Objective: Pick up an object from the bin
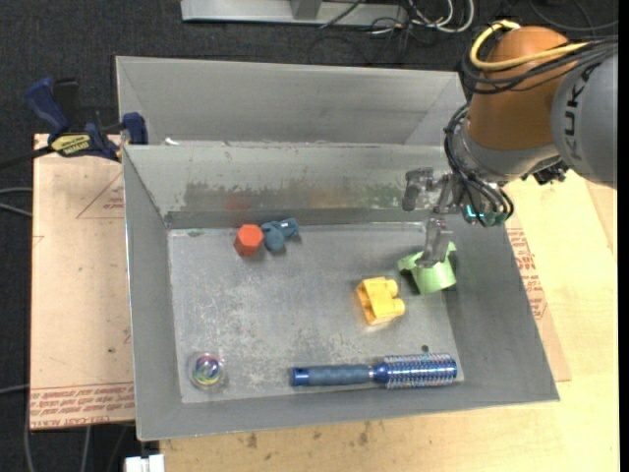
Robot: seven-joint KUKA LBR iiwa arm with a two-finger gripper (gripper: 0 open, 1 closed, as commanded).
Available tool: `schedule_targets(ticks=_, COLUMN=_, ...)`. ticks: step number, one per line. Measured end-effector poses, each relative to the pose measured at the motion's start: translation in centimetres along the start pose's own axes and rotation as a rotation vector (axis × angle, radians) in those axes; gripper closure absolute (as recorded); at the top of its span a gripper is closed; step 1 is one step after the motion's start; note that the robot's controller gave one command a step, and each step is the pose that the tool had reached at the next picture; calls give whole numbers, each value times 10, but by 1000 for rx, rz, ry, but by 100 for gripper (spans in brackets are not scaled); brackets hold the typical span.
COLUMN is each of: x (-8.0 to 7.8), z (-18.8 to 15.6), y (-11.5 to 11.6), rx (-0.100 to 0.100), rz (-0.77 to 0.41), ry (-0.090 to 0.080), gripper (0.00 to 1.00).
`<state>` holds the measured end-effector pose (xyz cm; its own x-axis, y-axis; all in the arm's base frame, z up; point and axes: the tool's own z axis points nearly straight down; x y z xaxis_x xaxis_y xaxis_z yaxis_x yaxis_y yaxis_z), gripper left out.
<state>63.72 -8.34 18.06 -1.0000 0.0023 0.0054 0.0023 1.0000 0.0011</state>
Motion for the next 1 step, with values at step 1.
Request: schedule_targets(ticks=1, x=37, z=87, y=-47, rx=0, rz=-244, ry=-2, gripper=0)
